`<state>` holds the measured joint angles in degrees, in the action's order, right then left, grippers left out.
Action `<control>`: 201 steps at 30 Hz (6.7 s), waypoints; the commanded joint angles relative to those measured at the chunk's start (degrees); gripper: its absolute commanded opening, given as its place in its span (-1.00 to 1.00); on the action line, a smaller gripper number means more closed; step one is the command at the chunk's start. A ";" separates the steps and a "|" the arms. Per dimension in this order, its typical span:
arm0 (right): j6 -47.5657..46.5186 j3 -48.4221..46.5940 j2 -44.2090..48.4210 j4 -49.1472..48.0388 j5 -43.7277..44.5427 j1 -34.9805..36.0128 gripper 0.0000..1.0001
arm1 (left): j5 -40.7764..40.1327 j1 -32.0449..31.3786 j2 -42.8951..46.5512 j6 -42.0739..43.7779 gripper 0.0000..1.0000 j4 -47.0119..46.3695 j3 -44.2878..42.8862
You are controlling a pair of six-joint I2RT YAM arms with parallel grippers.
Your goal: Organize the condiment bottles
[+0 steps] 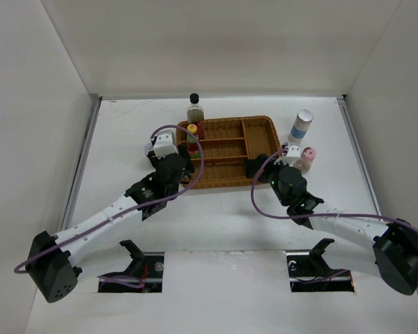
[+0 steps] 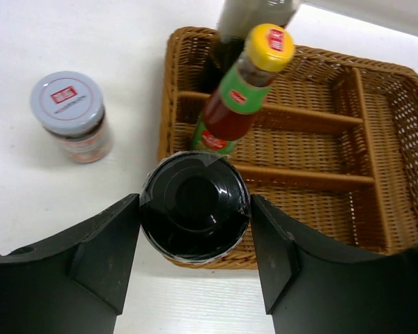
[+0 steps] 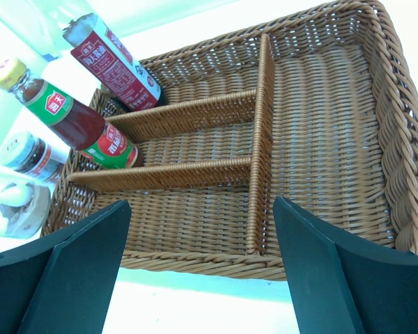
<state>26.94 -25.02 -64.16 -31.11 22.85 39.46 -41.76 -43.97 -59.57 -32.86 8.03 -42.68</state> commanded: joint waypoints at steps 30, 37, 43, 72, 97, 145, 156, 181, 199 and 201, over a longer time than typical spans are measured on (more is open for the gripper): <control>-0.22 -1.18 1.93 -2.46 -0.44 0.31 0.82 | -0.52 -1.61 -10.58 3.24 0.45 -13.93 0.58; -0.31 -1.18 2.11 -2.37 -0.35 0.31 0.83 | -0.43 6.11 -0.47 4.30 0.50 -10.84 1.71; -0.31 -1.44 1.41 -2.37 -0.09 0.31 0.83 | 2.82 16.57 -5.80 1.14 0.49 -9.79 -0.47; -0.40 -1.97 0.44 -2.37 -0.62 0.39 0.98 | 10.47 27.31 -30.43 0.25 0.42 -11.90 -10.24; -0.13 -0.91 2.46 -2.72 0.18 0.39 0.99 | -1.48 12.48 4.02 6.93 -0.43 -13.92 -8.03; 6.64 6.47 15.73 -1.32 10.20 -6.81 0.52 | 6.78 -3.45 -54.25 10.80 0.08 -35.28 -33.00; 6.46 7.79 18.02 -2.02 11.77 -7.25 0.59 | 6.86 -4.77 -50.57 10.54 0.48 -35.63 -31.07; 2.51 -3.27 17.33 20.45 19.69 -14.36 0.31 | -7.36 -7.15 18.13 0.97 0.64 -29.85 18.74; -0.04 -19.89 -15.98 28.57 8.26 -30.19 1.00 | -6.33 6.30 26.79 -5.72 1.00 -26.47 38.36; -0.04 -20.51 -18.09 28.39 8.26 -30.28 0.94 | -4.48 6.92 25.30 -5.72 1.00 -29.37 38.89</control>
<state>27.73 -42.39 -80.84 -2.50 32.32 9.72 -49.58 -38.13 -33.19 -37.76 -13.63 -4.34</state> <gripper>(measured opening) 0.979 0.997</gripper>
